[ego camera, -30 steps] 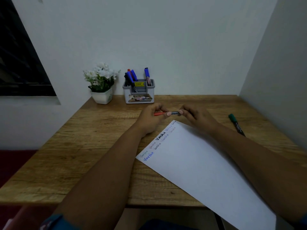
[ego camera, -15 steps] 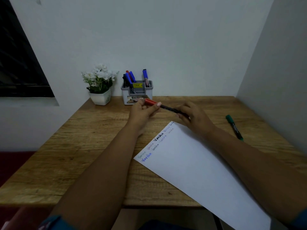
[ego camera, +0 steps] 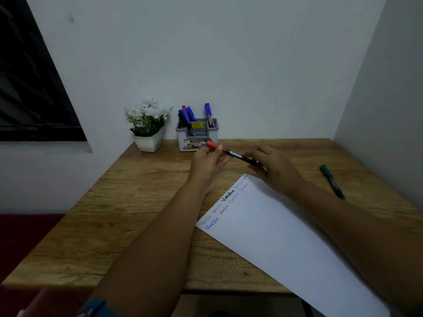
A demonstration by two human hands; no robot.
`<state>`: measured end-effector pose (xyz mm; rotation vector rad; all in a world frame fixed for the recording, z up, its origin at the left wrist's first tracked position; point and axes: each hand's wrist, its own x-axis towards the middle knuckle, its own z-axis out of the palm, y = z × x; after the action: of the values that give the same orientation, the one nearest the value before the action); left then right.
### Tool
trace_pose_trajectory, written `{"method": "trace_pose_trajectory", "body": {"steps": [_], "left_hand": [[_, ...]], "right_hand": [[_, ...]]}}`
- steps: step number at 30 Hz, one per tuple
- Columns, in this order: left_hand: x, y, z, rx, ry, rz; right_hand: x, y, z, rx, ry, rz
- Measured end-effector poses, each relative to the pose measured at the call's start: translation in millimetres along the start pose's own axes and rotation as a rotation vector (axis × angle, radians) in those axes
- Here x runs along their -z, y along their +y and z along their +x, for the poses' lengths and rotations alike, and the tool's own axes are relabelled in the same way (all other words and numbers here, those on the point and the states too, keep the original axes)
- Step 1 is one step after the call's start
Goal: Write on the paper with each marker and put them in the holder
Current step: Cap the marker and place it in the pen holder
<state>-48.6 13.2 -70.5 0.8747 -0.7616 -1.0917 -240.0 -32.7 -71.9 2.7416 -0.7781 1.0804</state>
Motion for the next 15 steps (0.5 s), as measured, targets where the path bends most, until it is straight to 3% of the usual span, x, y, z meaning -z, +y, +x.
{"method": "trace_pose_trajectory", "body": {"steps": [9, 15], "left_hand": [[4, 14, -1, -0.07, 0.017, -0.019], [17, 17, 5, -0.252, 0.104, 0.125]], "right_hand": [[8, -23, 40, -0.085, -0.219, -0.082], [-7, -51, 71, -0.156, -0.311, -0.158]]}}
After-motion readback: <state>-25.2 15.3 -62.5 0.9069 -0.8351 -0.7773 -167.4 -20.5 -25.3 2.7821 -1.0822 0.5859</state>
